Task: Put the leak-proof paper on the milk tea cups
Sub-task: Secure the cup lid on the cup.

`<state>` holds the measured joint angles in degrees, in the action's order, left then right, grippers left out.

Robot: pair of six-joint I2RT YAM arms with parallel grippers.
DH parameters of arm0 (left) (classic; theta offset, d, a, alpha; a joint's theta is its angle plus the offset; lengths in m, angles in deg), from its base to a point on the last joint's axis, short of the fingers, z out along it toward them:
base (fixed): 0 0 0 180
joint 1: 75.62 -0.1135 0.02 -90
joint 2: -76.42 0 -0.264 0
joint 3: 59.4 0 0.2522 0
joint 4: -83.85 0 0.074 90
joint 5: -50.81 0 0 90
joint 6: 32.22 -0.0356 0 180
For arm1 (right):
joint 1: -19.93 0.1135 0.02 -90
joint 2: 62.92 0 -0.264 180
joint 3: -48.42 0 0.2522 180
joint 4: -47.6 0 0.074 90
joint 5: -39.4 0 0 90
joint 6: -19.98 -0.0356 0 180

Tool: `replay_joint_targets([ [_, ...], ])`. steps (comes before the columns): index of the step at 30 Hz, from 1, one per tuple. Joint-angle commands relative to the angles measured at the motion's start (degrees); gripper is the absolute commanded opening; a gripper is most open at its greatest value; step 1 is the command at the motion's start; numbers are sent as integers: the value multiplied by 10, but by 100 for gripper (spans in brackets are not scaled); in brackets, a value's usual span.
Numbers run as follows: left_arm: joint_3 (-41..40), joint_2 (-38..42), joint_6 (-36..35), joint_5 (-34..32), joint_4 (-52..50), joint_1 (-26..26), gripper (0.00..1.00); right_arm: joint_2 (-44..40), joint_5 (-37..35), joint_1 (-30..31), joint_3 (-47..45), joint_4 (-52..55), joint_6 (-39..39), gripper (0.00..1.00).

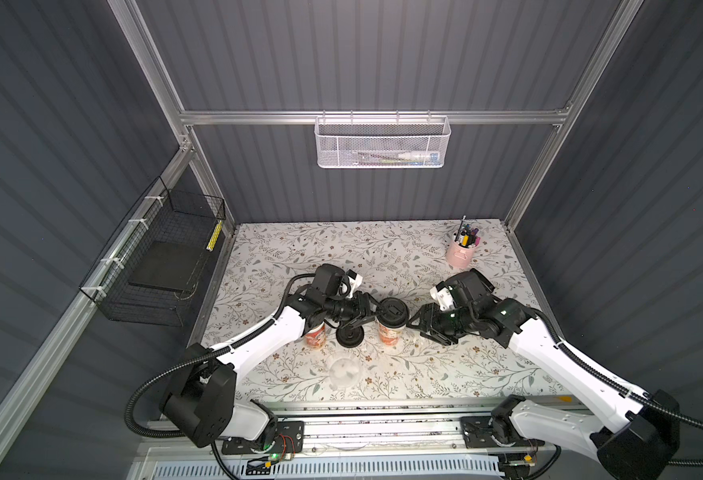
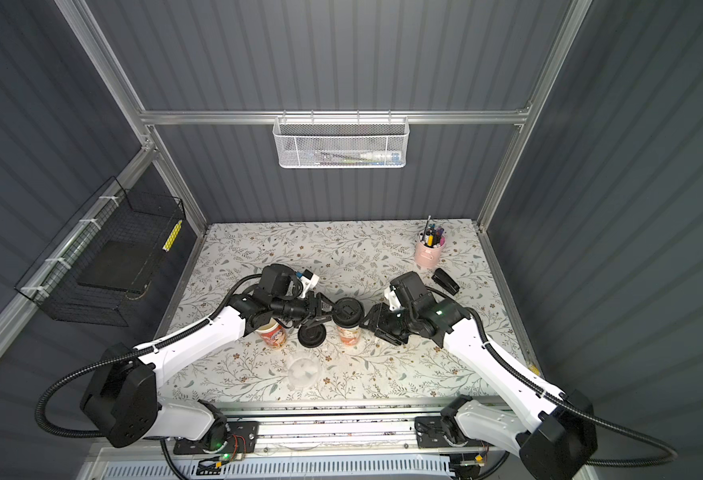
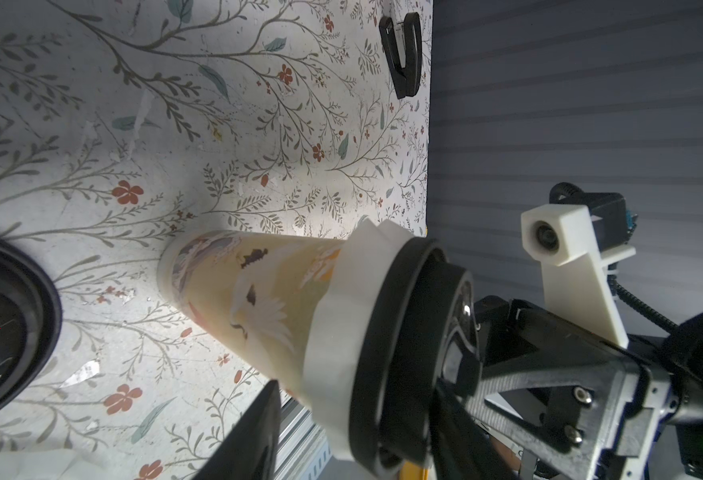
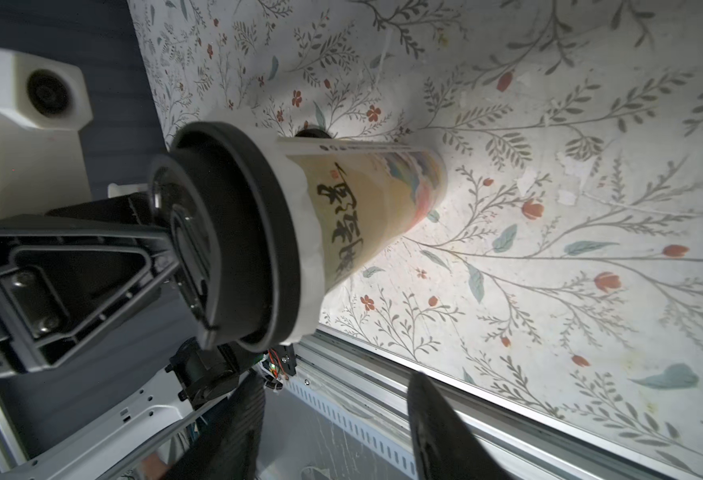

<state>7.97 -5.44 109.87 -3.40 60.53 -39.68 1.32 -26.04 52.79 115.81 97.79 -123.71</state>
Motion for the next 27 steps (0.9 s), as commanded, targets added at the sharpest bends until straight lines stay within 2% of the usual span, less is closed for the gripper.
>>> replay_joint_targets([
  [1,-46,-41,-10,-96,-142,1,56,-4,19,-4,-13,-40,-19,57],
  [5,-47,-40,-10,-97,-141,1,56,-5,17,-7,-21,-49,-18,56],
  [9,-50,-40,-9,-97,-141,1,56,31,8,-12,-22,-54,-12,53],
  [15,-51,-39,-8,-100,-140,1,55,64,-30,-13,-50,-38,-15,43],
  [27,-71,-46,-4,-104,-131,1,55,106,-85,-13,-112,-12,-19,40],
])
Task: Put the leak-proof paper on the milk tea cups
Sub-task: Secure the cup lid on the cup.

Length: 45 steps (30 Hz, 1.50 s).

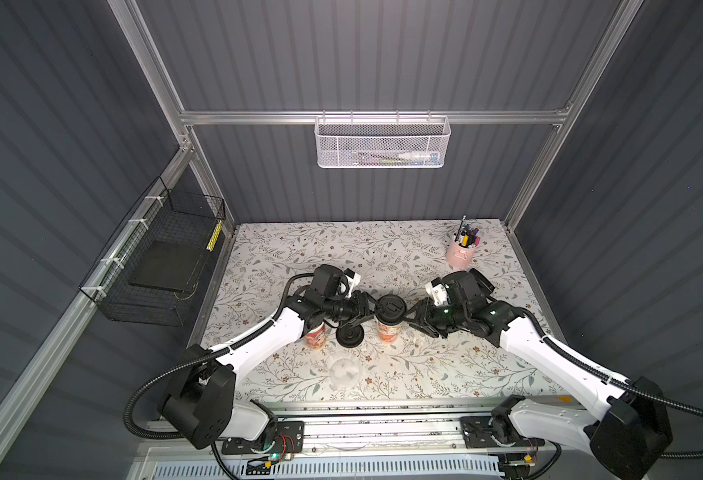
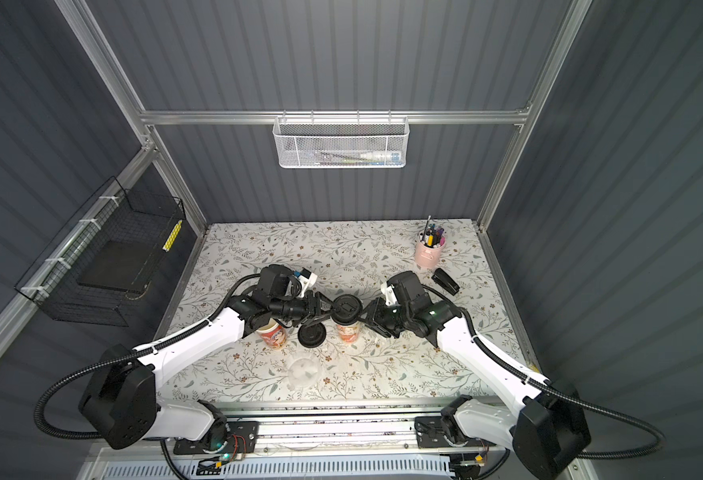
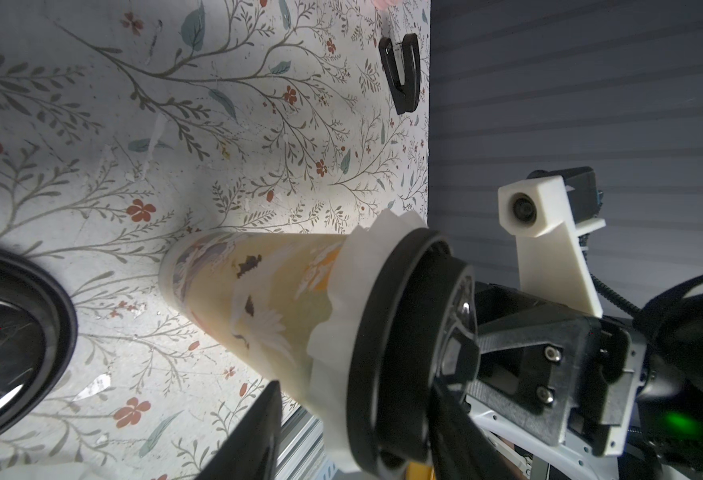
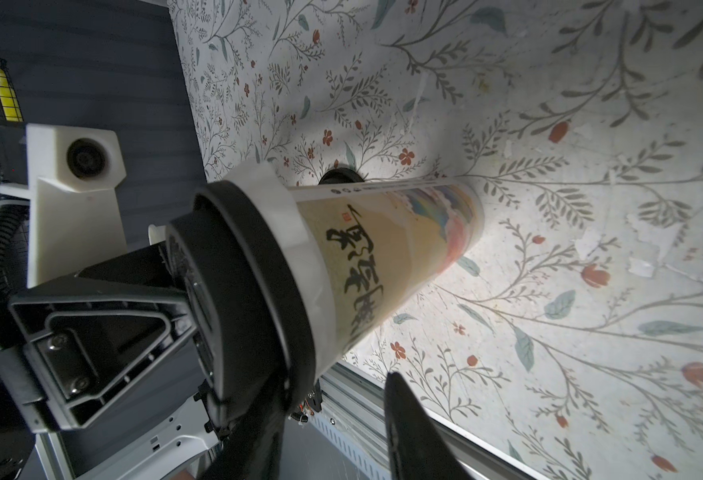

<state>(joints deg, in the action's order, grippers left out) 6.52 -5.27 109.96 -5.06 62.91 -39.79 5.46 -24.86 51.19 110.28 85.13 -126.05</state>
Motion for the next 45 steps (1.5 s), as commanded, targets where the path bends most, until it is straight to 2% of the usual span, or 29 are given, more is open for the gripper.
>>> replay_joint_targets([
  [1,-58,-48,-5,-87,-154,2,55,72,-101,3,-56,119,6,40],
  [7,-58,-49,-5,-92,-154,2,55,58,-100,3,-19,141,32,43],
  [11,-50,-49,-5,-95,-156,2,54,-17,-71,0,46,128,82,59],
  [12,-50,-49,-5,-95,-156,2,54,-37,-42,-3,59,120,94,64],
  [15,-45,-51,-5,-96,-155,2,54,-82,-12,-16,68,95,104,78],
  [21,-39,-53,-5,-94,-156,2,54,-22,80,-33,48,-7,46,88],
  [28,-37,-51,-8,-93,-158,2,55,41,96,-33,55,-55,43,91],
  [37,-32,-40,-7,-83,-152,2,57,101,84,-42,24,-57,48,83],
  [45,0,-17,-8,-82,-122,2,64,113,72,-44,-1,-41,55,82],
])
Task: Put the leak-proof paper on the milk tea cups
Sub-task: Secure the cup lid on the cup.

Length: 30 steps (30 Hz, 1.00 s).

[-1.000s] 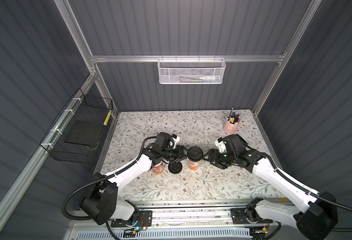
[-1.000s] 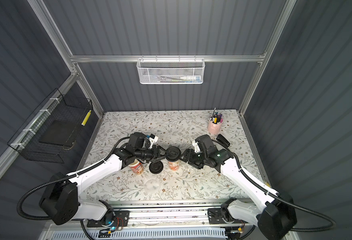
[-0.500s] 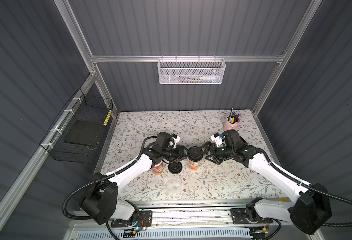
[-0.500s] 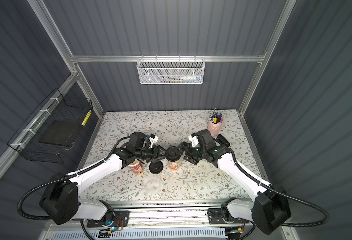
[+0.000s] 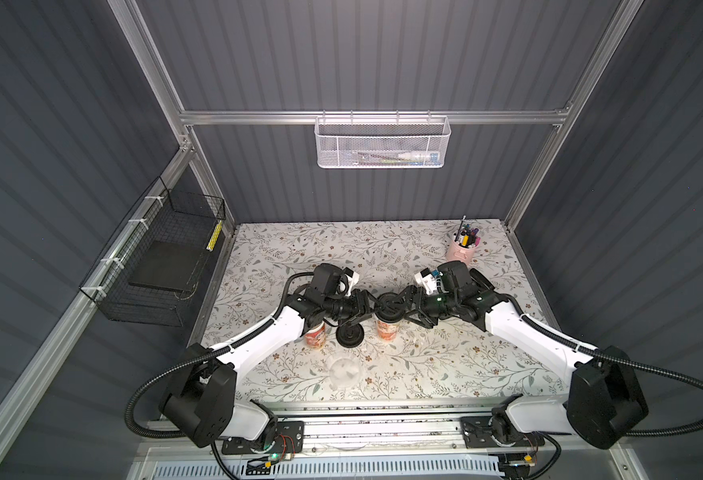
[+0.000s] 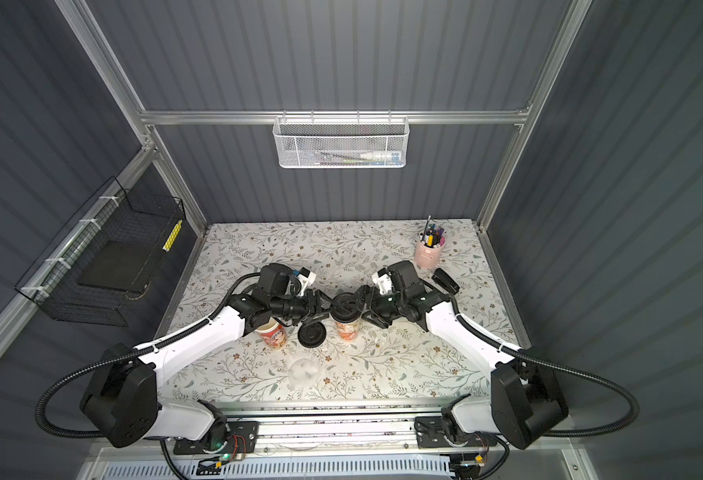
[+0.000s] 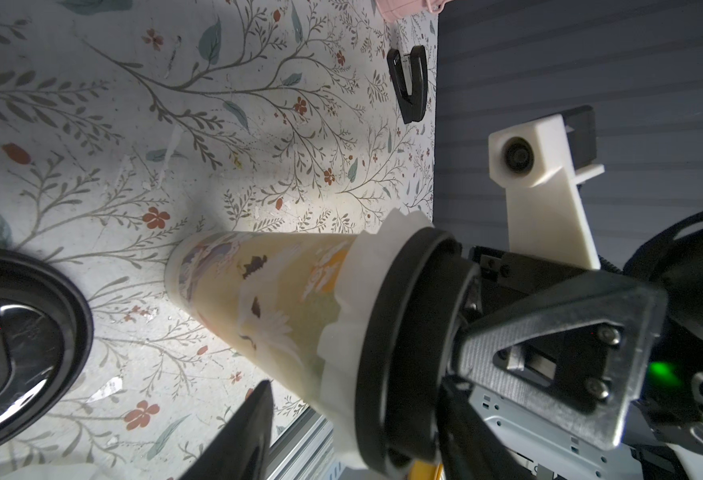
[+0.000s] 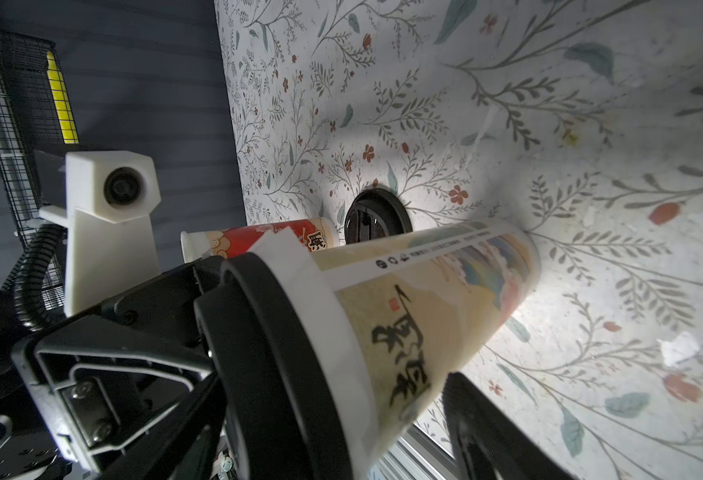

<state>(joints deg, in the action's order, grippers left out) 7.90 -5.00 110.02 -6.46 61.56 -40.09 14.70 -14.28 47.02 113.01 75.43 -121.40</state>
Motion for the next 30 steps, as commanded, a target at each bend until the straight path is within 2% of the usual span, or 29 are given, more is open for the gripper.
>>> replay_joint_targets([
  [1,-6,-14,-9,-71,-104,4,66,21,-36,-2,-31,57,10,82],
  [8,55,35,-26,-116,-89,4,71,27,-39,-3,-42,61,8,81],
  [12,51,60,-16,-170,-103,4,64,27,-39,-4,-43,62,9,81],
  [14,40,66,-2,-177,-97,4,61,28,-39,-3,-42,63,10,81],
  [21,31,40,12,-121,-58,4,60,27,-37,-4,-40,69,12,80],
  [30,19,9,20,-91,-45,4,55,26,-36,-4,-38,72,13,81],
])
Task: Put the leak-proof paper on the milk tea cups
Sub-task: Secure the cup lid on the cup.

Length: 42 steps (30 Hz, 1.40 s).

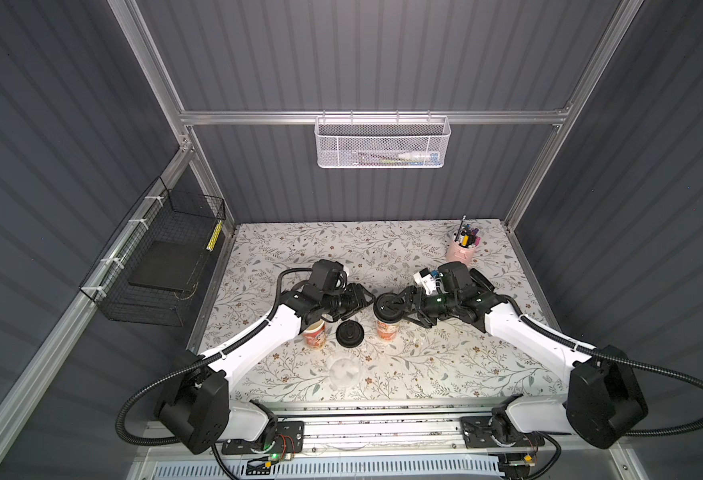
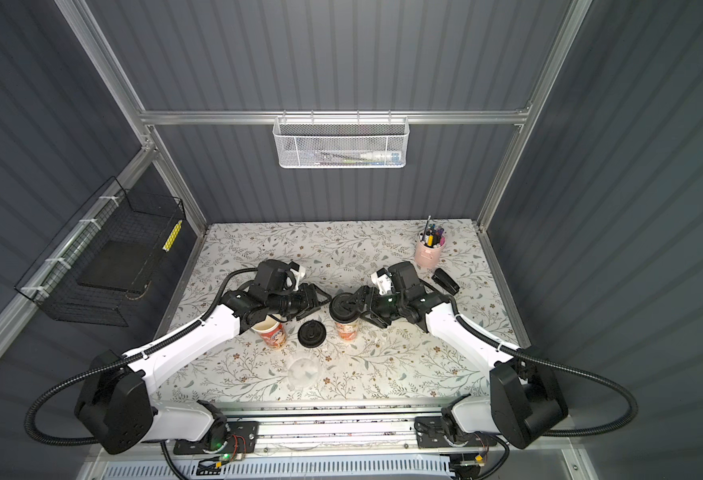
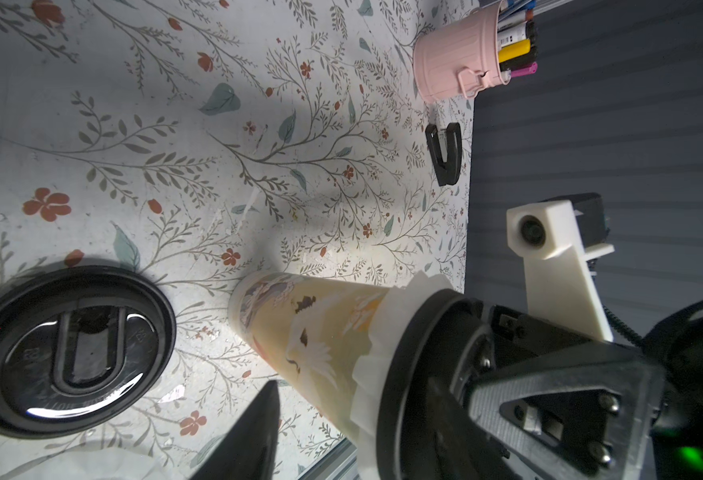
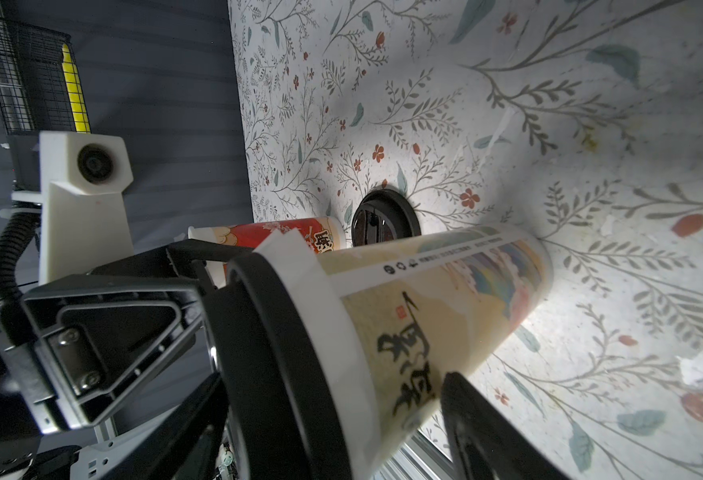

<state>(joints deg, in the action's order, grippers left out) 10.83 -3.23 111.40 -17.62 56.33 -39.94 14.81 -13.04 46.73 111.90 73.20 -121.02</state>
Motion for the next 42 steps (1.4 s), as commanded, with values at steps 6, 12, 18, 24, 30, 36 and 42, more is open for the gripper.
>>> replay_joint_targets([
  [6,-31,-19,15,39,20,3,53,28,-48,-1,-27,96,12,80],
  [12,-40,-43,16,41,-23,3,51,29,-51,-1,-30,101,13,80],
  [18,-36,-68,3,25,-99,9,44,31,-56,-1,-43,101,12,80],
  [24,-64,-77,-1,11,-120,9,41,33,-58,-1,-51,101,9,80],
  [30,-87,-94,-3,-1,-123,19,40,36,-64,-1,-46,120,12,80],
  [36,-78,-88,-9,-12,-123,21,42,36,-57,-2,-38,121,17,80],
  [42,15,-65,-37,-21,-128,21,50,11,-31,-1,-2,116,27,86],
])
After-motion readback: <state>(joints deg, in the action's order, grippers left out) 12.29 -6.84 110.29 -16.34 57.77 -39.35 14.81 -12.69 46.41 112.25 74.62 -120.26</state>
